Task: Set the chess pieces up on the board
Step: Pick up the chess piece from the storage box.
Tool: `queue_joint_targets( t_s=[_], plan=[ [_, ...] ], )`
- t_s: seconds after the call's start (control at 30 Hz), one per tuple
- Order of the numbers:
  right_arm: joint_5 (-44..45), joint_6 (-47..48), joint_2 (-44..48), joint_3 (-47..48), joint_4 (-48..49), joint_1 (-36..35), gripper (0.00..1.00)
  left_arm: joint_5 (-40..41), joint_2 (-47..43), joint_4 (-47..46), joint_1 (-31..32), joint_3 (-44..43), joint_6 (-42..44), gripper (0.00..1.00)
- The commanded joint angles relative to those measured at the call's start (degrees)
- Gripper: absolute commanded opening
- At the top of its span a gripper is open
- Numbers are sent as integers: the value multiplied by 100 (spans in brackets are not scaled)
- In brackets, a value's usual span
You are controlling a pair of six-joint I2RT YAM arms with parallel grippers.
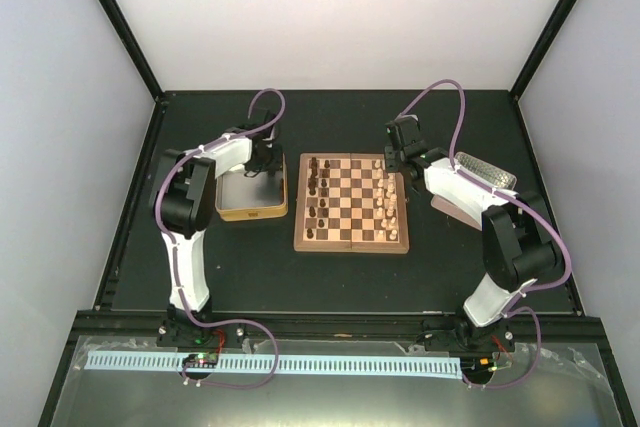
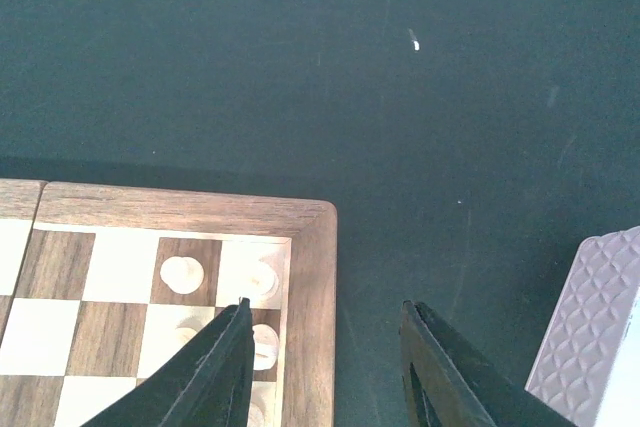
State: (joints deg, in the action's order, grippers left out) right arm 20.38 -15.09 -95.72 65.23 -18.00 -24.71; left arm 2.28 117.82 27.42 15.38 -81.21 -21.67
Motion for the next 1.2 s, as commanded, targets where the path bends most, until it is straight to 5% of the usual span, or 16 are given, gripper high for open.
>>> queue_joint_targets(
  t_s=[0.0,0.43,0.87,0.93,1.17],
  plan=[
    [27,41,26,130,95,36,42,265,282,14,-26,-310,130,20],
    [-400,13,89,307,-52,36,42,-22,-192,255,-19,-10,241,2],
    [-4068,-160,28,1463,-1189,36,47,-2598,-2002,414,80,818,1137,2],
    [-4554,-159,59,1567,-1343,36,61,-3056,-2298,248,236,907,1321,2],
    [-6307,-1320,532,995,-756,36,69,-2775,-3318,-859,1519,1583,1959,2]
  ],
)
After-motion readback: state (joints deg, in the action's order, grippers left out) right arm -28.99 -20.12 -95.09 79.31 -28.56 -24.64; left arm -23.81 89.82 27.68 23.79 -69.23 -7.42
